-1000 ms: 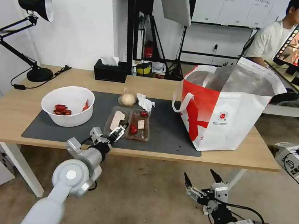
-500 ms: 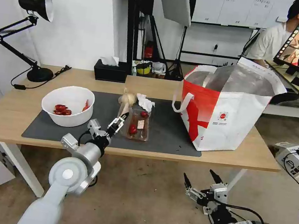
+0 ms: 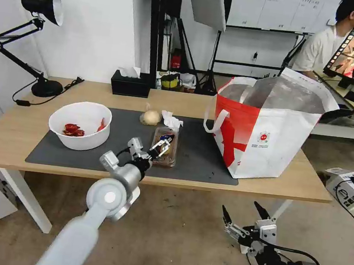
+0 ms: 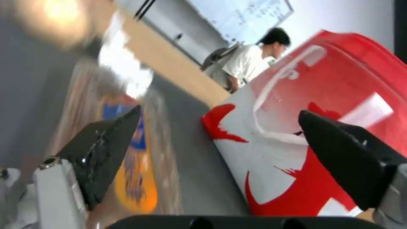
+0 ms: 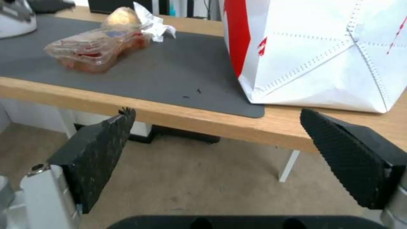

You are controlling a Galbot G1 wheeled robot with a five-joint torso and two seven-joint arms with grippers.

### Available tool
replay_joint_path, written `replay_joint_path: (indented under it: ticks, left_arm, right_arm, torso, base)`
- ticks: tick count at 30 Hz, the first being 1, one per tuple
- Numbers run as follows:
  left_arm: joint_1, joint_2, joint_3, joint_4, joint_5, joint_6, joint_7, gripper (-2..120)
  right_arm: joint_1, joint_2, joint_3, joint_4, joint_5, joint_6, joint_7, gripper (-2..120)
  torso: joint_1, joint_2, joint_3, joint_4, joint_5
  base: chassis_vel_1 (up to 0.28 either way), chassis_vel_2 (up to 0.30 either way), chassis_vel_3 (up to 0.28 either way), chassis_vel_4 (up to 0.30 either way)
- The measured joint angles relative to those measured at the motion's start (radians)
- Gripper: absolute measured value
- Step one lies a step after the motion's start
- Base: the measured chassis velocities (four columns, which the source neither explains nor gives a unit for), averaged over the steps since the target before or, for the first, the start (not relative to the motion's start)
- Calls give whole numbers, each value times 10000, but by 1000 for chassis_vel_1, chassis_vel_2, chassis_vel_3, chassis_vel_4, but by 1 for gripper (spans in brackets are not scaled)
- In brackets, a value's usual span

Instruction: Pick up the trash from the table and place it into the takeout bag.

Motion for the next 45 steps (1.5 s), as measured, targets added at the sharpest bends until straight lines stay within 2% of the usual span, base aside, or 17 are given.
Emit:
replay_joint_path:
  ticks: [1, 3, 4, 5, 7, 8, 10, 16, 17, 20, 22, 25, 27, 29, 32, 36, 45]
  left_arm:
    - [0, 0, 0, 0, 0, 0, 0, 100]
    - [-156, 244, 124, 105, 947, -170, 793, 100]
    - [-275, 472, 259, 273, 1894, -359, 1463, 99]
    - [-275, 472, 259, 273, 1894, -359, 1463, 99]
    - [-456, 903, 483, 792, 4006, -920, 2742, 91]
    - [-456, 903, 483, 792, 4006, -920, 2742, 91]
    - [-628, 1308, 652, 1334, 5635, -1460, 3776, 80]
    - [-1067, 1805, 952, 2032, 7366, -1930, 4746, 62]
    - [-1184, 1876, 1040, 2151, 7673, -1981, 5004, 54]
    - [-1194, 1878, 1049, 2161, 7681, -1983, 5017, 52]
    - [-1442, 1894, 1289, 2341, 7743, -1999, 5171, 35]
    - [-1913, 1844, 1686, 2604, 7725, -2012, 5374, 25]
    - [-1973, 1838, 1733, 2641, 7699, -2013, 5421, 21]
    - [-1992, 1883, 1760, 2658, 7596, -1984, 5535, 9]
    - [-1940, 2059, 1688, 2653, 7511, -1955, 5587, 0]
    - [-1758, 2246, 1509, 2645, 7481, -1941, 5722, 0]
    - [-1503, 2413, 1270, 2609, 7483, -1941, 5795, 0]
  right_arm:
    - [0, 0, 0, 0, 0, 0, 0, 100]
    - [-38, -11, 11, 10, -2, 22, 1, 100]
    - [-36, -15, 6, 9, 0, 27, 4, 100]
    - [-36, -15, 6, 9, 0, 27, 4, 100]
    - [41, -35, -71, -35, 180, 24, 43, 100]
    - [41, -35, -71, -35, 180, 24, 43, 100]
    - [193, -108, -169, -76, 640, -61, 128, 100]
    - [362, -246, -214, -88, 1545, -235, 267, 100]
    - [434, -291, -219, -50, 1836, -329, 310, 100]
    - [436, -293, -219, -46, 1854, -333, 312, 100]
    - [454, -287, -163, 53, 2292, -394, 373, 100]
    - [632, -290, -21, 249, 3273, -513, 587, 100]
    - [899, -443, 0, 338, 3930, -680, 696, 100]
    - [1570, -1058, 2, 303, 5338, -1056, 863, 100]
    - [2112, -1812, 17, -30, 6532, -1136, 979, 100]
    - [2842, -2510, -57, -530, 8018, -1138, 1120, 100]
    - [4840, -3049, -627, -1367, 10528, -1208, 1413, 100]
  torso:
    - [0, 0, 0, 0, 0]
    - [1, 0, 0, 0, 1]
    - [0, 1, 0, -1, 0]
    - [0, 1, 0, -1, 0]
    - [0, 0, 0, -1, -1]
    - [0, 0, 0, -1, -1]
    - [0, 0, 0, 2, -1]
    - [0, 0, 0, -1, -1]
    - [0, 0, 0, 3, 0]
    - [0, 0, 0, 3, 0]
    - [0, 0, 0, 6, -1]
    - [1, 1, -1, -10, -1]
    - [0, 0, 0, -7, -1]
    - [0, 0, 0, 3, 0]
    - [1, 0, 0, 1, 0]
    - [0, 1, -1, -1, 1]
    - [0, 1, 0, 0, 1]
  base:
    - [0, 0, 0, 0]
    - [0, 0, 0, 0]
    - [0, 0, 0, 0]
    - [0, 0, 0, 0]
    - [0, 0, 0, 0]
    - [0, 0, 0, 0]
    - [0, 0, 0, 0]
    - [0, 0, 0, 0]
    - [0, 0, 0, 0]
    - [0, 0, 0, 0]
    - [0, 0, 0, 0]
    - [0, 0, 0, 0]
    - [0, 0, 0, 0]
    - [0, 0, 0, 0]
    - [0, 0, 0, 0]
    - [0, 0, 0, 0]
    - [0, 0, 0, 0]
